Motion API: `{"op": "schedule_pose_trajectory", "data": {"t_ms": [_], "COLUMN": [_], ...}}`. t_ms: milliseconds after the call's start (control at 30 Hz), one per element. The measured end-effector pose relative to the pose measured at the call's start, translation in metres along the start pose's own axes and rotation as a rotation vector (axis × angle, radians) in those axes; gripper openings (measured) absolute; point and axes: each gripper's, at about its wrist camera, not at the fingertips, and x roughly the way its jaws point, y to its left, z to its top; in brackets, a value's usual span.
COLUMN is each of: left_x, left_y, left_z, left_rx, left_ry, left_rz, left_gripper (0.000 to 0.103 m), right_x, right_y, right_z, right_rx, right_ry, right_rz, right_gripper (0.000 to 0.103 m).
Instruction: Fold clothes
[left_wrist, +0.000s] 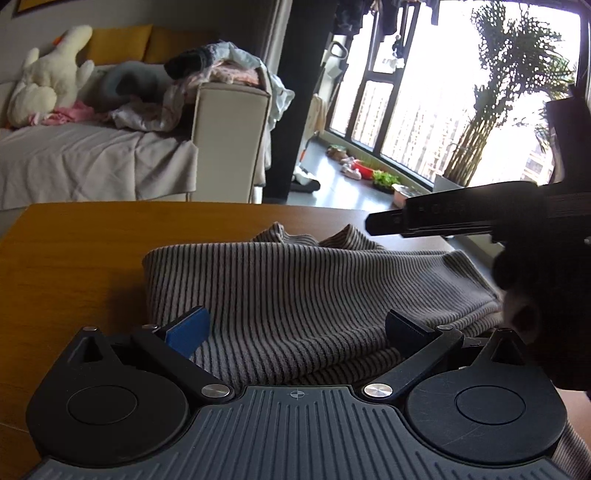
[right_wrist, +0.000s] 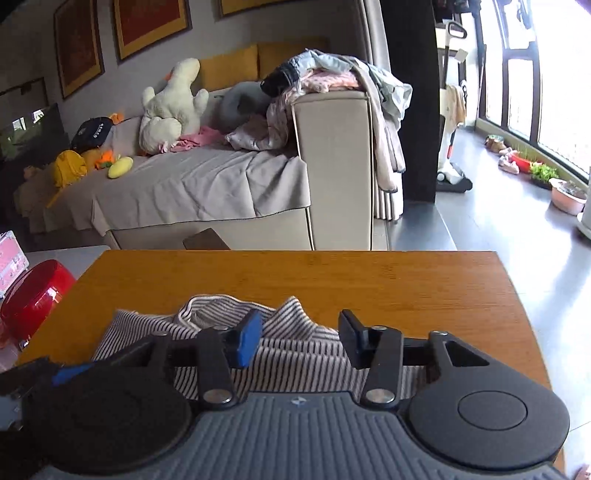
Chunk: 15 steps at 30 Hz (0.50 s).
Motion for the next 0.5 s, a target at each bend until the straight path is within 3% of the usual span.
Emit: {"op": "schedule_pose_trajectory", "data": {"t_ms": [67, 133, 200, 300, 400, 500], "left_x": [-0.010, -0.024, -0.038, -0.055, -0.067, -0.080], "left_y": [0.012, 0.024, 0.037, 0.056, 0.068, 0.066], "left_z": [0.007, 0.014, 0.022, 0.028, 0.033, 0.043], "left_rx": [-0.057, -0.103, -0.112, -0.140, -0.195, -0.217], "left_ry": [-0.004, -0.018, -0.035, -0.062, -0.076, -0.116], "left_rz": [-0.004, 0.018, 0.066, 0.106, 0.102, 0.069], "left_gripper": [0.103, 0.103, 0.103, 0.103, 0.103, 0.103], "right_x": [0.028, 0.022, 0.014, 0.003, -0.059, -0.121], "right_y": [0.000, 0.000, 0.001, 0.002, 0.003, 0.010], "right_z": [0.004, 0.003, 0.002, 0.000, 0.003, -0.016], "right_rx": [0.001, -0.009, -0.018, -0.031, -0.040, -0.081], "right_ry": [0.029, 0.022, 0.011, -0.005, -0.059, -0.065], "right_rz": [0.001, 0.014, 0.028, 0.049, 0.132, 0.196], "right_gripper": [0.043, 0.021, 0.009, 0.006, 0.005, 0.002]}}
